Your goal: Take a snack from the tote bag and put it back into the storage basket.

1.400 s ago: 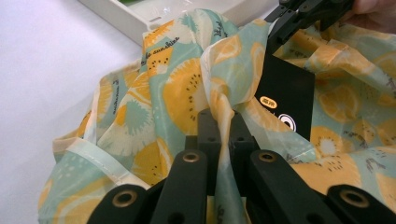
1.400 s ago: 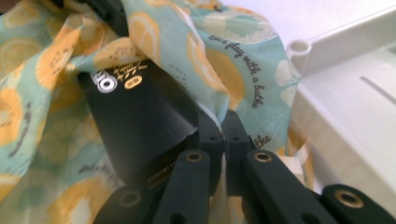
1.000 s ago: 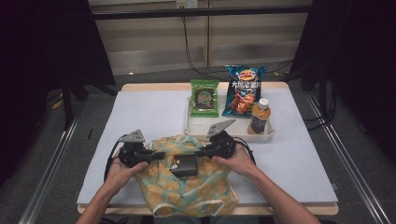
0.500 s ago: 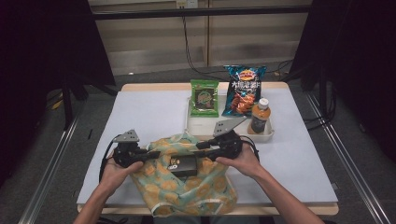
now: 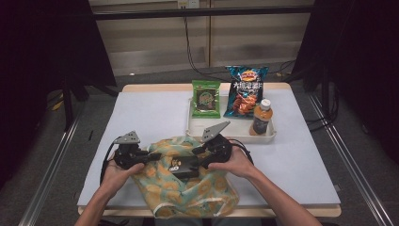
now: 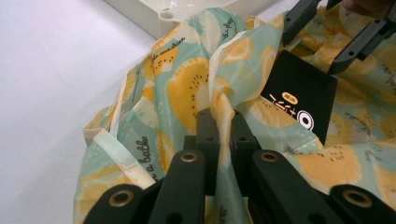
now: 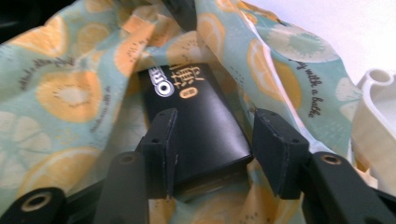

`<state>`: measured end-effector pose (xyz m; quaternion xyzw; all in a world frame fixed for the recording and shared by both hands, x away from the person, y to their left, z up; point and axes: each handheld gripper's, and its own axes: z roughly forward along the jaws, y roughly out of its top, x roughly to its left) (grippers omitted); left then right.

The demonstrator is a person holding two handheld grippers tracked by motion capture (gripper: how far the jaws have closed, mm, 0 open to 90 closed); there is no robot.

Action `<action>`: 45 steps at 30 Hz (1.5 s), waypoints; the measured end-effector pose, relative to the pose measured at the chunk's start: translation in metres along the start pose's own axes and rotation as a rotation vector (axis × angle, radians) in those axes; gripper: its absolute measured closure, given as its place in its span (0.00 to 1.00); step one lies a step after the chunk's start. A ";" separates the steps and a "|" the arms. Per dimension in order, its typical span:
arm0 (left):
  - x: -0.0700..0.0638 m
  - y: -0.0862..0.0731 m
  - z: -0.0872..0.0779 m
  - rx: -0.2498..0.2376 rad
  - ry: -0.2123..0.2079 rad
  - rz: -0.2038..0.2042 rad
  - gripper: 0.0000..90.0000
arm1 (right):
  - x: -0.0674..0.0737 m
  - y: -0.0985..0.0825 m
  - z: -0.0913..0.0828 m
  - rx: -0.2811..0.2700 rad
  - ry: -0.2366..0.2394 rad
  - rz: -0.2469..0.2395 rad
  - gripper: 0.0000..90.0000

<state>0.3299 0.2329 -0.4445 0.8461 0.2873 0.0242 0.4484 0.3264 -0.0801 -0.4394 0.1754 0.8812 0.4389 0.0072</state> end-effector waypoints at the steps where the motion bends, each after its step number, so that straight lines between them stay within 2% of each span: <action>1: 0.000 0.000 0.000 0.001 0.003 0.002 0.96 | 0.000 -0.001 0.001 -0.002 0.004 0.002 0.53; 5: 0.000 0.000 0.000 0.000 0.006 0.003 0.96 | 0.003 -0.002 0.008 0.026 0.004 -0.012 0.45; 13: 0.001 0.000 -0.001 0.000 -0.001 -0.005 0.96 | 0.003 -0.003 0.011 0.019 0.027 -0.024 0.40; 19: 0.001 0.000 -0.001 -0.001 -0.001 -0.006 0.95 | 0.008 -0.007 0.013 0.054 0.042 -0.057 0.37; 25: 0.000 0.000 0.000 -0.004 0.002 -0.008 0.94 | 0.011 -0.010 0.021 0.076 0.034 -0.071 0.35; 27: 0.001 0.000 0.000 -0.007 -0.002 -0.012 0.94 | 0.012 -0.010 0.024 0.084 0.024 -0.090 0.35; 30: 0.001 0.000 -0.001 -0.009 0.001 -0.014 0.94 | 0.013 -0.010 0.026 0.086 0.025 -0.092 0.37; 33: 0.003 0.000 -0.004 -0.012 0.006 -0.011 0.95 | 0.013 -0.008 0.025 0.094 0.031 -0.105 0.41; 37: 0.003 -0.001 -0.006 -0.015 0.005 -0.009 0.95 | 0.014 -0.007 0.019 0.095 0.026 -0.096 0.42; 45: 0.004 0.000 -0.008 -0.020 0.011 -0.011 0.96 | 0.012 -0.004 -0.008 0.060 0.013 -0.108 0.42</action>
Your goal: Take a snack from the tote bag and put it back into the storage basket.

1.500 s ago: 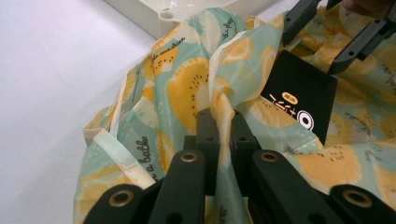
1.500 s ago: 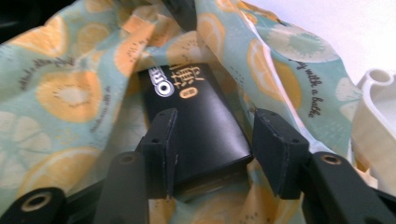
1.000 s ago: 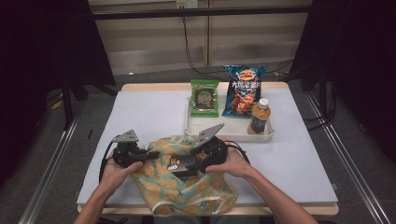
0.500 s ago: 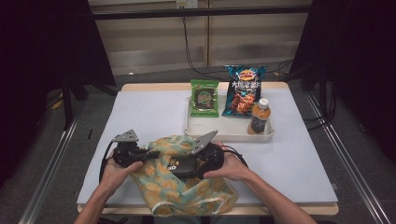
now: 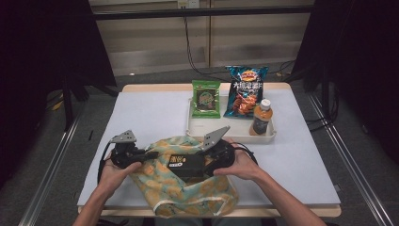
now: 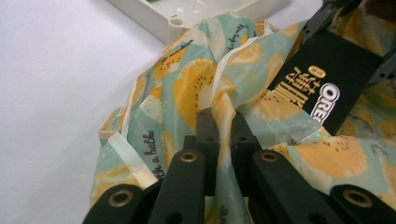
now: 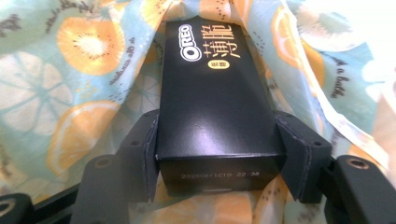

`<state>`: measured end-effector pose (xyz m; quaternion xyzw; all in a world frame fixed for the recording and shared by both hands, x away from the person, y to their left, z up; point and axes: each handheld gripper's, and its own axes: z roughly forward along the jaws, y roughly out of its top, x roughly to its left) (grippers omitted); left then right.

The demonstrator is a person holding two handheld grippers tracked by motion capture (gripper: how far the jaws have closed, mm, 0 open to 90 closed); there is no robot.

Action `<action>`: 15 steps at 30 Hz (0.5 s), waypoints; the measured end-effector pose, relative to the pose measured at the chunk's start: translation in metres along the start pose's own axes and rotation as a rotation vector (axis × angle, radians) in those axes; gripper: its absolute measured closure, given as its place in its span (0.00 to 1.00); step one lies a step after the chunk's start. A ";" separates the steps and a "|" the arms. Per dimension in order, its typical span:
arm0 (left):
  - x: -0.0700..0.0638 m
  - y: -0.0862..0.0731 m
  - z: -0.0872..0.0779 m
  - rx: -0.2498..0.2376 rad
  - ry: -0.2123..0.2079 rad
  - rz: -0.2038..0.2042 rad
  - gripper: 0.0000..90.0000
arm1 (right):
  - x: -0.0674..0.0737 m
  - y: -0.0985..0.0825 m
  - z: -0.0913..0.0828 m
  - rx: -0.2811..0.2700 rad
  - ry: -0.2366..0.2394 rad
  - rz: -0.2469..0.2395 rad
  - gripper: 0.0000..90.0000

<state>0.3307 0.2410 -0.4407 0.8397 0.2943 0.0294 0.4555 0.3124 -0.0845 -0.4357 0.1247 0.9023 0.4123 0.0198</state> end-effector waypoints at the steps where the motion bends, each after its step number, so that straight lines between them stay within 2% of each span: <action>1: 0.000 0.000 0.000 0.001 0.004 0.000 0.96 | 0.000 0.000 -0.002 -0.003 0.001 0.001 0.42; 10: 0.002 0.000 -0.004 -0.006 0.014 -0.009 0.97 | 0.006 0.002 -0.023 -0.023 -0.002 -0.014 0.43; 15: 0.005 -0.001 -0.006 -0.008 0.016 -0.012 0.97 | 0.005 -0.001 -0.038 -0.040 -0.011 -0.002 0.43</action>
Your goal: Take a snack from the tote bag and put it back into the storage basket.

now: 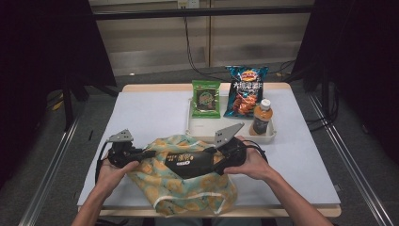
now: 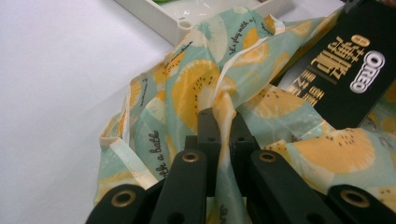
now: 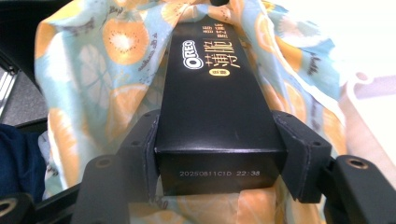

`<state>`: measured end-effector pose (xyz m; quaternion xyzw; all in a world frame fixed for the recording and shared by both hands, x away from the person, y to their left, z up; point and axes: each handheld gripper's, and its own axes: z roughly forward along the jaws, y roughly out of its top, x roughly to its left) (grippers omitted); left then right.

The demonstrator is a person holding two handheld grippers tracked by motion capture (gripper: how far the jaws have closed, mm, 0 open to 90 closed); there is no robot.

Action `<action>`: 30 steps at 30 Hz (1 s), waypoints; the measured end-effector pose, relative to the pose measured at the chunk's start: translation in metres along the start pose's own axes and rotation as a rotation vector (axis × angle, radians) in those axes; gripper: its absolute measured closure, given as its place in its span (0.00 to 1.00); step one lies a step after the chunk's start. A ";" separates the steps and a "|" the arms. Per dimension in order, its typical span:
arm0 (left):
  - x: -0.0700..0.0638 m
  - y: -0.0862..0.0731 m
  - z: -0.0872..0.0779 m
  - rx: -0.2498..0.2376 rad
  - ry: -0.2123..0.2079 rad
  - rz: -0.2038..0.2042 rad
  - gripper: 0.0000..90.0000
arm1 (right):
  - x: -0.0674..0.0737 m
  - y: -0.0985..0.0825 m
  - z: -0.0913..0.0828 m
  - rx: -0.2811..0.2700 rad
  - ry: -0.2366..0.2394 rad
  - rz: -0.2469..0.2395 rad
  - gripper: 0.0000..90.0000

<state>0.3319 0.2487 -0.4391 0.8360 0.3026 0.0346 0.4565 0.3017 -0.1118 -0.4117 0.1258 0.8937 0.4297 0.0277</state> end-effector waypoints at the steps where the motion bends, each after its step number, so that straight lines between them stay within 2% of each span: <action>1: 0.000 0.000 0.000 -0.001 0.000 -0.002 0.97 | 0.000 -0.001 -0.002 -0.006 -0.001 0.006 0.43; 9: 0.002 -0.001 0.001 0.007 0.009 -0.010 0.97 | 0.001 -0.004 -0.020 -0.027 -0.022 0.007 0.43; 14: 0.001 -0.002 0.004 0.031 0.012 -0.008 0.97 | 0.006 -0.006 -0.032 -0.059 -0.040 0.000 0.43; 20: 0.001 -0.003 0.007 0.057 0.010 -0.011 0.97 | 0.008 -0.007 -0.039 -0.074 -0.053 -0.006 0.43; 22: 0.002 -0.003 0.007 0.053 0.008 -0.014 0.97 | 0.009 -0.008 -0.041 -0.079 -0.060 -0.006 0.43; 27: 0.002 -0.003 0.007 0.056 0.015 -0.015 0.97 | 0.009 -0.009 -0.047 -0.093 -0.060 -0.001 0.43; 30: 0.003 -0.004 0.008 0.060 0.011 -0.019 0.97 | 0.009 -0.009 -0.053 -0.125 -0.057 0.003 0.43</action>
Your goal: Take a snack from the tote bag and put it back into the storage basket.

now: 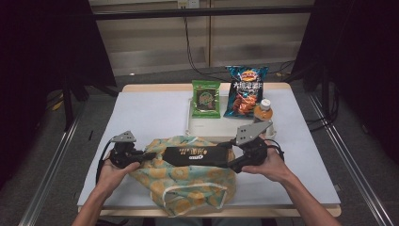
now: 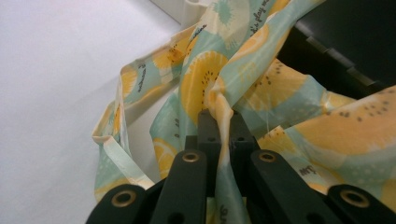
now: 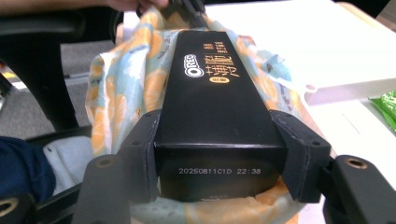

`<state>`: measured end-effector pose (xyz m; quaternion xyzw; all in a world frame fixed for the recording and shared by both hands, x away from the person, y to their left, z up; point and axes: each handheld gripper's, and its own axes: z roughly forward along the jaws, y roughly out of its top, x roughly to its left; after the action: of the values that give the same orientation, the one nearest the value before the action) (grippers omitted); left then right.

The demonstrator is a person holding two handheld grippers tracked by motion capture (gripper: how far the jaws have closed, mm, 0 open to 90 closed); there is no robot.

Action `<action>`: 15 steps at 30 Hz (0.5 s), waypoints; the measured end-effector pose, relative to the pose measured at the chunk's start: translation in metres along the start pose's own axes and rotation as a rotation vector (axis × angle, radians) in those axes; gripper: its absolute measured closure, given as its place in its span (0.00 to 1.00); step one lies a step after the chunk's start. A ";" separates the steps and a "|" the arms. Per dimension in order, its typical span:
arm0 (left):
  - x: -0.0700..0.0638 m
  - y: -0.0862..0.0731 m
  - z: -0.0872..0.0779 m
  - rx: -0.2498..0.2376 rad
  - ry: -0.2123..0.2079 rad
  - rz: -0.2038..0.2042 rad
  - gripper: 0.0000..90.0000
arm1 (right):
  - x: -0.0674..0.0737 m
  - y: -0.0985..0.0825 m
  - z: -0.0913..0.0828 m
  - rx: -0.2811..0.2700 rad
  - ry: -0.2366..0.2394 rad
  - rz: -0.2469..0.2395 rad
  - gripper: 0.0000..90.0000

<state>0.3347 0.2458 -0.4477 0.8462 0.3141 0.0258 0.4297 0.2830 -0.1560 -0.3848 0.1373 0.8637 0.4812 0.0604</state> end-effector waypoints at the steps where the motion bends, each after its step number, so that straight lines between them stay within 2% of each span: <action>1: 0.000 0.000 0.000 0.006 -0.001 0.004 0.97 | 0.000 0.000 -0.001 -0.004 -0.005 0.001 0.43; 7: -0.007 0.000 0.003 0.015 -0.027 0.036 0.97 | -0.002 0.002 0.001 -0.032 -0.022 0.017 0.43; 10: -0.011 0.001 0.004 0.020 -0.034 0.037 0.97 | -0.004 0.005 0.003 -0.048 -0.036 0.026 0.43; 15: -0.018 0.000 0.006 0.055 -0.042 0.063 0.96 | -0.007 0.011 0.005 -0.073 -0.056 0.037 0.43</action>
<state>0.3220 0.2316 -0.4475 0.8674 0.2789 0.0131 0.4118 0.2929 -0.1487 -0.3786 0.1643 0.8407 0.5096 0.0808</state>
